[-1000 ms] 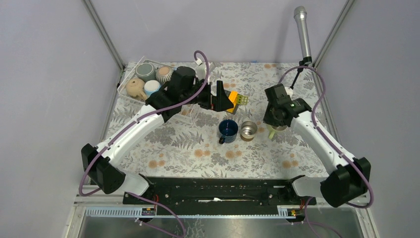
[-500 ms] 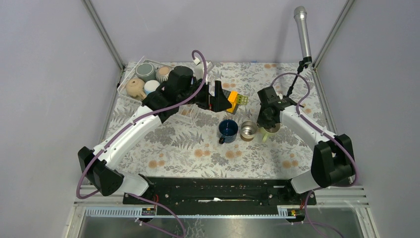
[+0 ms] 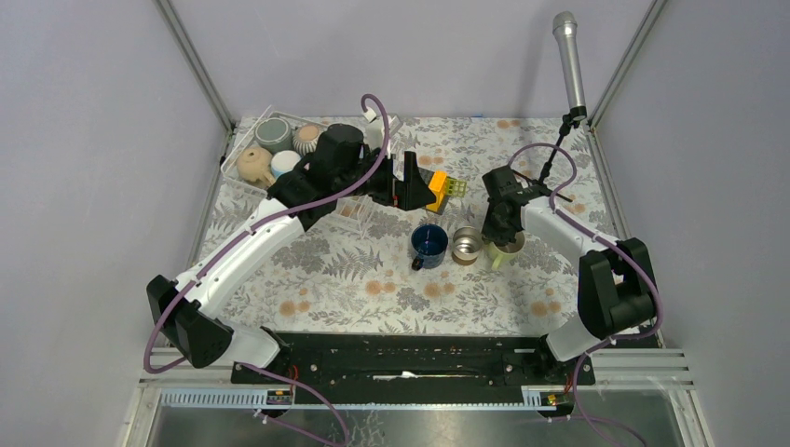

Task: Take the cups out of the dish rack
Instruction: Place the cup at the center of the board.

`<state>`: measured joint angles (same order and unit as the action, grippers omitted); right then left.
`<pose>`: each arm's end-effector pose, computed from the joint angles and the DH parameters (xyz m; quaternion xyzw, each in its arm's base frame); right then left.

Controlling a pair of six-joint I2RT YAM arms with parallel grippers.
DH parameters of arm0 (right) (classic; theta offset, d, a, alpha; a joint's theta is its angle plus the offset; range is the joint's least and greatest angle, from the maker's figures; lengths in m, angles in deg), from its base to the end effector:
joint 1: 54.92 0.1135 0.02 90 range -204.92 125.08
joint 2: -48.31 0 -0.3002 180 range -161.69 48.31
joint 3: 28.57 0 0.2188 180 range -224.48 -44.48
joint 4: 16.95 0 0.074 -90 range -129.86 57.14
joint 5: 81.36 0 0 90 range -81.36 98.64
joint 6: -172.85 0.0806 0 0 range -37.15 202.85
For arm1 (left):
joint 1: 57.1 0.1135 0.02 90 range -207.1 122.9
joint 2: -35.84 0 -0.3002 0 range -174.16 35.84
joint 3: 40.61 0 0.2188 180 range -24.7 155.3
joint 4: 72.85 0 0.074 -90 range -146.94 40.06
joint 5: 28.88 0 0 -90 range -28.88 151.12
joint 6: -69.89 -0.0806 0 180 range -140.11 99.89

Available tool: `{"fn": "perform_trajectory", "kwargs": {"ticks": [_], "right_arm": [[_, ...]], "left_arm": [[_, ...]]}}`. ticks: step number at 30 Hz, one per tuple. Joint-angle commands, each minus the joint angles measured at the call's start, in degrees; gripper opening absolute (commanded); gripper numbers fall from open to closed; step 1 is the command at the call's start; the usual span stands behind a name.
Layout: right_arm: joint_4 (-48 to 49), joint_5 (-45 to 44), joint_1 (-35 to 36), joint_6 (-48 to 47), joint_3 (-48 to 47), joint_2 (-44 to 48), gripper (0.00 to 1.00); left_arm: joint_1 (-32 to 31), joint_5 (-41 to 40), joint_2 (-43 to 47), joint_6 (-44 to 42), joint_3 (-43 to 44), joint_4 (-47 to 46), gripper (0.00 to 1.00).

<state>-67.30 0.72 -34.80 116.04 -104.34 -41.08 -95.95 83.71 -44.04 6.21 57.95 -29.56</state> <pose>0.2827 0.0917 0.2239 0.1261 0.9639 0.0407 0.2310 0.2216 -0.2182 0.4173 0.1952 0.8088 -0.4242 0.3576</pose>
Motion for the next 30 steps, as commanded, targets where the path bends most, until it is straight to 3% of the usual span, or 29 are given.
{"fn": "perform_trajectory", "kwargs": {"ticks": [1, 5, 17, 30], "right_arm": [[2.01, -0.49, -0.59, -0.56, -0.66, -0.08, 0.06], [1.92, -0.48, -0.61, -0.54, -0.87, 0.29, 0.17], [0.6, -0.88, -0.76, -1.46, -2.76, 1.96, 0.32], [-3.37, -2.77, -0.7, -2.2, -5.42, 6.76, 0.37]], "left_arm": [[-0.16, -0.36, -0.03, -0.75, 1.84, -1.72, 0.99], [-0.17, -0.32, -0.47, -0.75, 2.12, -1.76, 0.99], [-0.1, -0.24, -1.47, -0.99, 2.39, -1.63, 0.99], [-0.14, -1.51, -1.69, -1.48, 2.76, -1.28, 0.99]]}}
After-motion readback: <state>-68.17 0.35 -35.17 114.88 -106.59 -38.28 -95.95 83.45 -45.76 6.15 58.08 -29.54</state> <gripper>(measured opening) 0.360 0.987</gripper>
